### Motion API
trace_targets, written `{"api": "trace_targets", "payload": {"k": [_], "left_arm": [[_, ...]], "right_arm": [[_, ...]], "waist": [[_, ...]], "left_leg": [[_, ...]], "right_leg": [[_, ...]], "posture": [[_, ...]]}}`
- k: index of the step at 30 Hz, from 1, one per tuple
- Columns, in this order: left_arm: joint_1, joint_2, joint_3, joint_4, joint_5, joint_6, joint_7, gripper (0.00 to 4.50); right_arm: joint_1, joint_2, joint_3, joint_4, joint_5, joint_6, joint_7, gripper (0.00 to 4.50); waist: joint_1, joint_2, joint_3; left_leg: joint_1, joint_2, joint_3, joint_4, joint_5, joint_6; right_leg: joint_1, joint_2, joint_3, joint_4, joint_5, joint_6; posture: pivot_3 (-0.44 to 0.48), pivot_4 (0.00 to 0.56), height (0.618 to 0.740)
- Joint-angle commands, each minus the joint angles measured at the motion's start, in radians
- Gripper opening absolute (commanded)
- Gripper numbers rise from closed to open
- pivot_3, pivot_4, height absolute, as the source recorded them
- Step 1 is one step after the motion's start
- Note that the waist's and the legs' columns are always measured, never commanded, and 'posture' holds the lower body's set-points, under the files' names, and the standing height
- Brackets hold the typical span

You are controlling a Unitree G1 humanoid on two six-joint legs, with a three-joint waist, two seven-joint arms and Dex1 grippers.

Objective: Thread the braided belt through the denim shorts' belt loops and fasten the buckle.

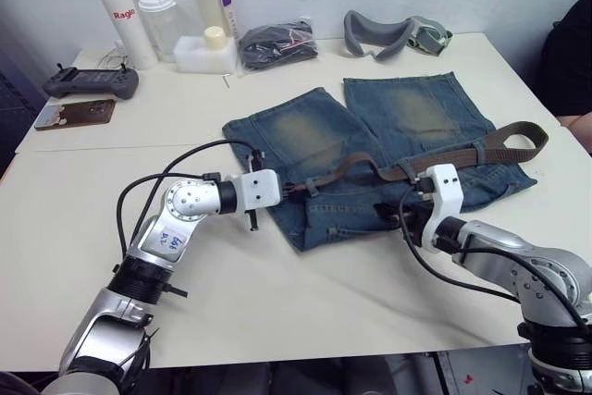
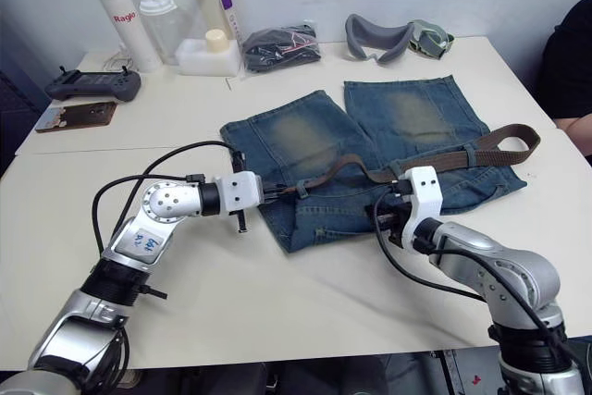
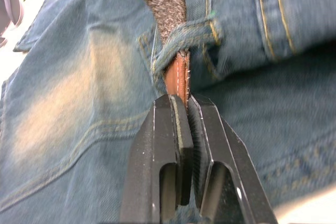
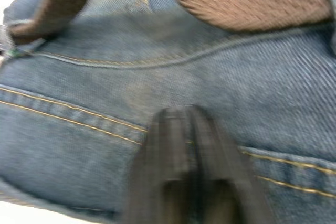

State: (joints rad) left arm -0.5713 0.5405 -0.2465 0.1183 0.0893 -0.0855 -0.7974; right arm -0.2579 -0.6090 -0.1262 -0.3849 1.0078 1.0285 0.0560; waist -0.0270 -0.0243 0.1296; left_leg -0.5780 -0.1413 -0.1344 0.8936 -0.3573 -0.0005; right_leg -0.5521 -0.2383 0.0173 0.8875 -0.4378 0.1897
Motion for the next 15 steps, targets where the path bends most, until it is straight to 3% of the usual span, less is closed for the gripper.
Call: {"api": "trace_targets", "payload": {"k": [1, 15], "left_arm": [[0.016, 0.058, 0.065, -0.016, -0.002, -0.023, 0.009, 0.00], [0.258, 0.380, 0.302, 0.031, -0.020, -0.085, 0.010, 0.00]], "right_arm": [[0.008, 0.014, 0.007, 0.009, -0.041, 0.002, 0.028, 0.05], [-0.035, 0.034, 0.030, 0.032, -0.113, 0.060, 0.128, 0.05]], "waist": [[-0.001, 0.000, 0.000], [-0.002, 0.000, 0.000]], "left_leg": [[0.000, 0.000, 0.000, 0.000, 0.000, 0.000], [0.001, 0.000, -0.001, -0.001, -0.002, 0.004]], "right_leg": [[0.000, 0.000, 0.000, 0.000, 0.000, 0.000], [0.000, 0.001, 0.002, 0.001, 0.000, -0.001]], "posture": [[0.000, 0.150, 0.636], [0.000, 0.150, 0.636]]}}
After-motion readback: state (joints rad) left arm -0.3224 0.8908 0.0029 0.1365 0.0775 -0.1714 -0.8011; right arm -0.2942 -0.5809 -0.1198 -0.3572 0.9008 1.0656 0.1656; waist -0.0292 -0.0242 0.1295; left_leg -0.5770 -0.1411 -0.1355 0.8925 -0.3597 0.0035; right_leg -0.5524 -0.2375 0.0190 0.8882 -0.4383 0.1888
